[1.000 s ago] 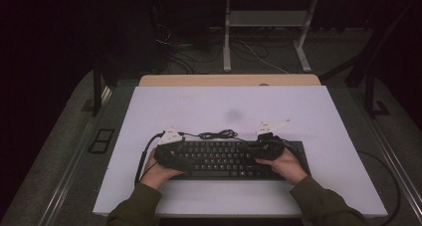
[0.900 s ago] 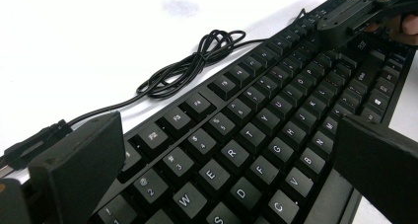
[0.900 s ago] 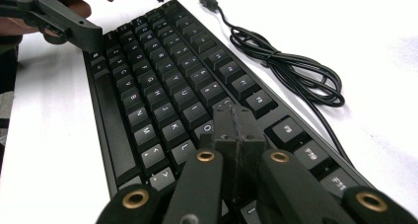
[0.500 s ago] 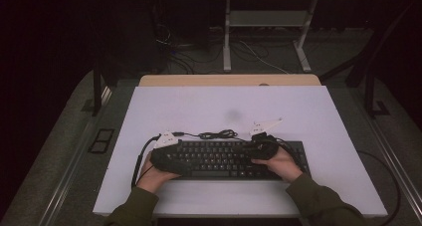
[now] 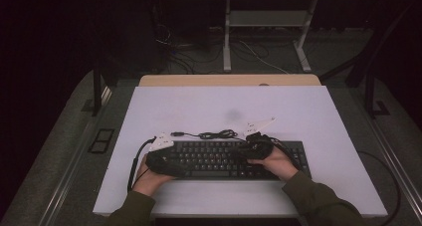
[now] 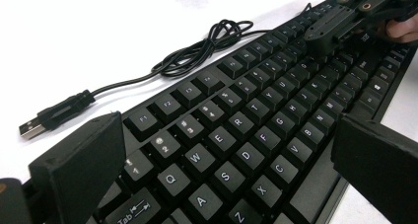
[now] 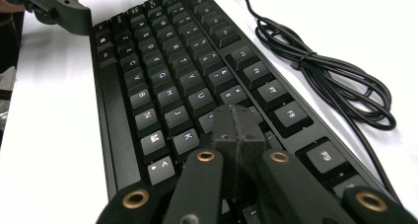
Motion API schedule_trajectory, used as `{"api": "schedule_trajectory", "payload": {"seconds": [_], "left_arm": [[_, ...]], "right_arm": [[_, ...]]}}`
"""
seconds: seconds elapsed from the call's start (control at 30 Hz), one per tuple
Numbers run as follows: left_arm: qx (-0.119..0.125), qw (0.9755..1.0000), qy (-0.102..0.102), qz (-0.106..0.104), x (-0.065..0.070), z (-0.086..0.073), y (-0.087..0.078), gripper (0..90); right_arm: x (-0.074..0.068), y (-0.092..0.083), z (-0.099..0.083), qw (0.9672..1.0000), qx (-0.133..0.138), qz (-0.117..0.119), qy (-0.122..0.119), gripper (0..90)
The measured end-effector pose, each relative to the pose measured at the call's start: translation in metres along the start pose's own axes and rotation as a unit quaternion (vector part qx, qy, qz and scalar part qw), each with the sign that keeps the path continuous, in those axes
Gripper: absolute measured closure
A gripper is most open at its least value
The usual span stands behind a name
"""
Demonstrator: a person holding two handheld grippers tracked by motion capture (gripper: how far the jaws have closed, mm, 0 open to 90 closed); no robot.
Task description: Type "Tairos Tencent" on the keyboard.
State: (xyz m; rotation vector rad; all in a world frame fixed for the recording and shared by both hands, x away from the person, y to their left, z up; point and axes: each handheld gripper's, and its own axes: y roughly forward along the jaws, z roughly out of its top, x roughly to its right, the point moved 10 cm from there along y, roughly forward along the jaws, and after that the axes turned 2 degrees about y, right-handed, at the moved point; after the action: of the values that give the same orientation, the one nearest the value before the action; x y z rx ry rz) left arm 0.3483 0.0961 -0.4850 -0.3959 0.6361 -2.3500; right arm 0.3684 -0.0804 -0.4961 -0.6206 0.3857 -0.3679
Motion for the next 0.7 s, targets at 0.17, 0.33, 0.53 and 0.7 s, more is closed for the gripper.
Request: {"api": "schedule_trajectory", "payload": {"seconds": [0.17, 0.33, 0.53, 0.7], "left_arm": [[0.002, 1.0000, -0.003, 0.002, 0.0000, -0.0004, -0.0013, 0.0], [0.000, 1.0000, 0.000, 0.003, -0.0009, -0.0012, -0.0022, 0.0], [-0.001, 1.0000, -0.001, 0.001, -0.0003, -0.0014, -0.0017, 0.0], [0.000, 1.0000, -0.001, 0.001, -0.0001, -0.0011, -0.0020, 0.0]], "right_arm": [[-0.0001, 0.0026, -0.0008, 1.0000, -0.007, -0.003, -0.001, 89.8], [0.0000, 0.0043, -0.0015, 0.9999, -0.012, -0.003, -0.002, 89.8], [0.0002, 0.0058, -0.0034, 0.9998, -0.018, -0.004, -0.003, 89.8], [0.0008, 0.0078, -0.0054, 0.9996, -0.025, -0.009, -0.005, 89.8]]}}
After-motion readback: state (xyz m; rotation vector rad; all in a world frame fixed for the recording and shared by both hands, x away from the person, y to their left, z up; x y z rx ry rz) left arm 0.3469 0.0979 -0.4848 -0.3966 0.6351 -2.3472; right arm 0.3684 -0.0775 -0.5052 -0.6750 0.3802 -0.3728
